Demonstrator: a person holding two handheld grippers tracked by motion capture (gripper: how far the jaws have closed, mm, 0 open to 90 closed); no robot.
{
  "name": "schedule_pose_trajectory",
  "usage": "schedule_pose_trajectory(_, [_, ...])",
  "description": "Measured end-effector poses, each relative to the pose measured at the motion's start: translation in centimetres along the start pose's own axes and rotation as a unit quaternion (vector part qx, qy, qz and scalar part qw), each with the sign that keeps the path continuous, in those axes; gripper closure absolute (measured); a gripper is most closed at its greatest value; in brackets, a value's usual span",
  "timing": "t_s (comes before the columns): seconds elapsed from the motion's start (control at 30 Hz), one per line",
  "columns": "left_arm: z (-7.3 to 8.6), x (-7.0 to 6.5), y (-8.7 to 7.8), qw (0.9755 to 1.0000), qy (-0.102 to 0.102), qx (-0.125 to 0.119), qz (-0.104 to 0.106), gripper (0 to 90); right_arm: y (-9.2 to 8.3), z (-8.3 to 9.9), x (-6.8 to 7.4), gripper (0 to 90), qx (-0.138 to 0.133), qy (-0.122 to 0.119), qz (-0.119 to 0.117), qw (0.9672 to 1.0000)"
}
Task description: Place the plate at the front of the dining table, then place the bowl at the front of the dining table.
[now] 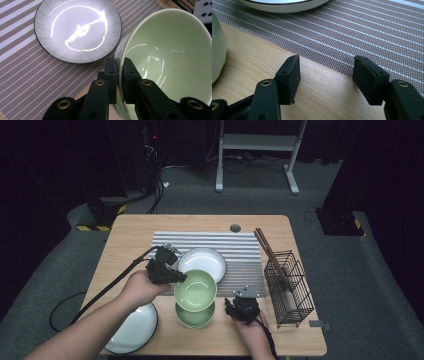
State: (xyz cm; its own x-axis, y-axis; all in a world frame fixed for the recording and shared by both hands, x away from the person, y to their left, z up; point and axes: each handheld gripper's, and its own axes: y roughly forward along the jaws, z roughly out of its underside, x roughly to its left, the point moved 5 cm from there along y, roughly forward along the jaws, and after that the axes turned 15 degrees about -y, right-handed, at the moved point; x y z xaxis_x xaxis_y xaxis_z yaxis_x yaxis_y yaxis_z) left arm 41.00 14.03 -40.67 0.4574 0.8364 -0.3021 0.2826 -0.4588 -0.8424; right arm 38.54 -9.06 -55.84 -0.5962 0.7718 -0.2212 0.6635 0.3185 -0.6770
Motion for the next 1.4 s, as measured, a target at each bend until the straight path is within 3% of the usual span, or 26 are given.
schedule_pose_trajectory(0.43, [-0.5, 0.3, -0.6, 0.9998, -0.007, -0.013, 0.011, 84.1, 0.0, 0.0, 0.0, 38.9, 0.0, 0.0, 0.0, 1.0])
schedule_pose_trajectory(0.87, [-1.6, 1.1, -1.1, 0.9988, -0.027, -0.038, 0.012, 84.1, 0.0, 0.0, 0.0, 38.9, 0.001, 0.0, 0.001, 1.0])
schedule_pose_trajectory(1.4, [-3.2, 2.7, 0.0, 0.9975, -0.046, -0.052, 0.007, 84.0, 0.0, 0.0, 0.0, 39.0, 0.0, -0.001, 0.002, 1.0])
